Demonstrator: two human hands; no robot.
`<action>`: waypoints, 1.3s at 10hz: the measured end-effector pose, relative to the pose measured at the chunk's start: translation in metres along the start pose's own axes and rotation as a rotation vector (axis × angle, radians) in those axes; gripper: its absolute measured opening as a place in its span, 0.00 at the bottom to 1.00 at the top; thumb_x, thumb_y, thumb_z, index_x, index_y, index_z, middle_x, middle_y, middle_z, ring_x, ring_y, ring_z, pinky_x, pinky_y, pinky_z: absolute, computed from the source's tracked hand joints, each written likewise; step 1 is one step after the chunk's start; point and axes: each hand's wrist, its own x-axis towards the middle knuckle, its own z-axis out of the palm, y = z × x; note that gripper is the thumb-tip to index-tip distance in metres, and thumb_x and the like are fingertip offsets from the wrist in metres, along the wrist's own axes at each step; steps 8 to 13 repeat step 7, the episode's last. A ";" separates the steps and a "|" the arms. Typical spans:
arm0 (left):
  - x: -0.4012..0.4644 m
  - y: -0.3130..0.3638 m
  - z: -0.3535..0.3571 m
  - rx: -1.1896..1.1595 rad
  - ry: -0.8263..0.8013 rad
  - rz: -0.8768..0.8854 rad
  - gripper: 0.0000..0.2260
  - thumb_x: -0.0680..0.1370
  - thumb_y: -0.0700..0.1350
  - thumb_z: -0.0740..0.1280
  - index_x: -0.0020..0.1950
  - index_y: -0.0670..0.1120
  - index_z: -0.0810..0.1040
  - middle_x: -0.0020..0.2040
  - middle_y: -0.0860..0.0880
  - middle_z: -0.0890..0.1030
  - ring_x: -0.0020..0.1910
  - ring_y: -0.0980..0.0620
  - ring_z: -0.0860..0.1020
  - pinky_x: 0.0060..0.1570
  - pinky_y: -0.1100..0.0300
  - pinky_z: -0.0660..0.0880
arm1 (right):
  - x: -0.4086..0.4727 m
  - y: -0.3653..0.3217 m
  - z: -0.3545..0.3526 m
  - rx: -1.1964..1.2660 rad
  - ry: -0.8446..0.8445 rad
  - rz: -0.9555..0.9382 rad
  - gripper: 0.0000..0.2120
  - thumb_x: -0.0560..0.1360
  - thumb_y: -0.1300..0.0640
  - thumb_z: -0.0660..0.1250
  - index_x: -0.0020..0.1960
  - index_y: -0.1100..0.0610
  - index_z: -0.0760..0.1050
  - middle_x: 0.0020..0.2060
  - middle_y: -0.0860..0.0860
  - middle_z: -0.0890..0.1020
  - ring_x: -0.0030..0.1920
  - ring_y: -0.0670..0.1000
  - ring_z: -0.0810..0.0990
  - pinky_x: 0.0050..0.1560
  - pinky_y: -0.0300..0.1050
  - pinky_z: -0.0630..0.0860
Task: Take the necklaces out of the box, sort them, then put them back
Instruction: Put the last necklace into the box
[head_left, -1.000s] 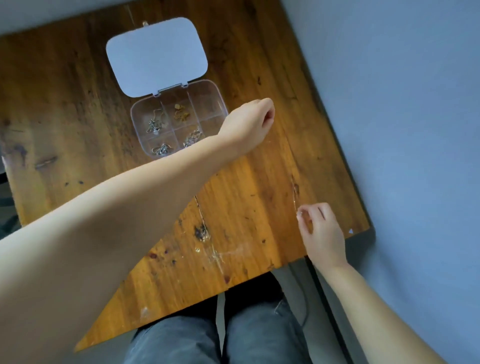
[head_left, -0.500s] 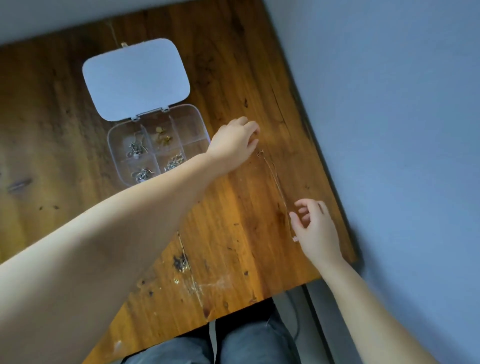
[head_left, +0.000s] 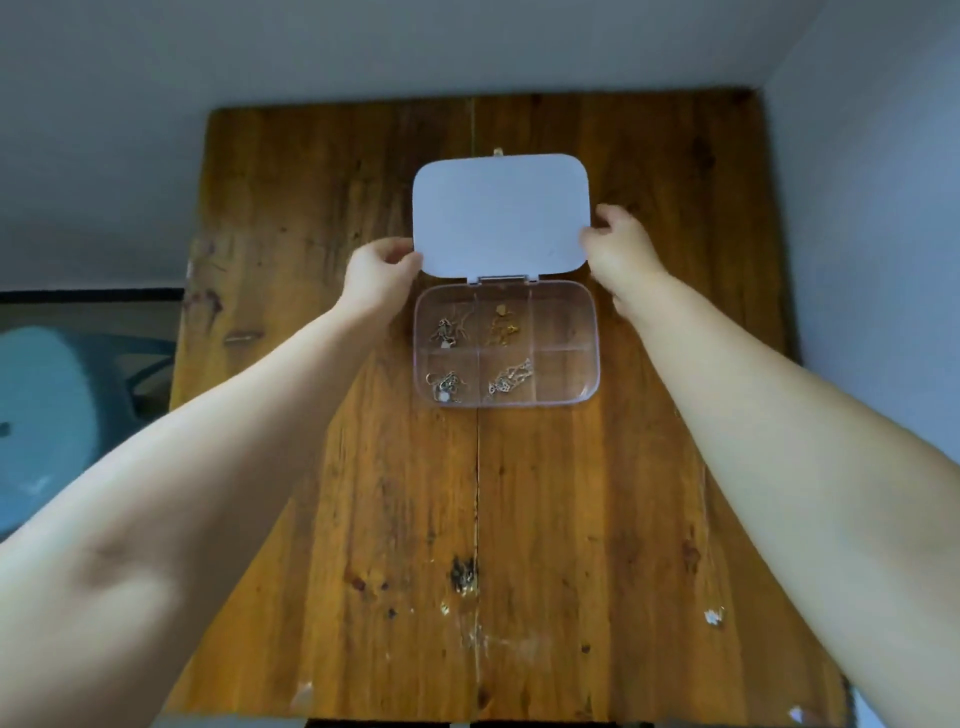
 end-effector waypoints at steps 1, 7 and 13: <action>0.002 0.002 -0.005 -0.072 -0.013 0.058 0.07 0.77 0.43 0.64 0.54 0.46 0.77 0.51 0.47 0.80 0.47 0.51 0.78 0.42 0.63 0.77 | -0.007 0.001 -0.003 0.059 0.083 -0.048 0.17 0.78 0.59 0.60 0.67 0.53 0.70 0.61 0.52 0.78 0.54 0.48 0.76 0.45 0.38 0.74; -0.050 -0.060 -0.029 0.865 -0.046 0.929 0.09 0.77 0.37 0.62 0.56 0.39 0.77 0.57 0.40 0.79 0.58 0.38 0.75 0.50 0.46 0.73 | -0.119 0.067 -0.026 -0.627 -0.077 -0.472 0.20 0.80 0.63 0.58 0.72 0.58 0.66 0.72 0.53 0.67 0.72 0.54 0.64 0.68 0.45 0.64; -0.050 -0.060 -0.029 0.865 -0.046 0.929 0.09 0.77 0.37 0.62 0.56 0.39 0.77 0.57 0.40 0.79 0.58 0.38 0.75 0.50 0.46 0.73 | -0.119 0.067 -0.026 -0.627 -0.077 -0.472 0.20 0.80 0.63 0.58 0.72 0.58 0.66 0.72 0.53 0.67 0.72 0.54 0.64 0.68 0.45 0.64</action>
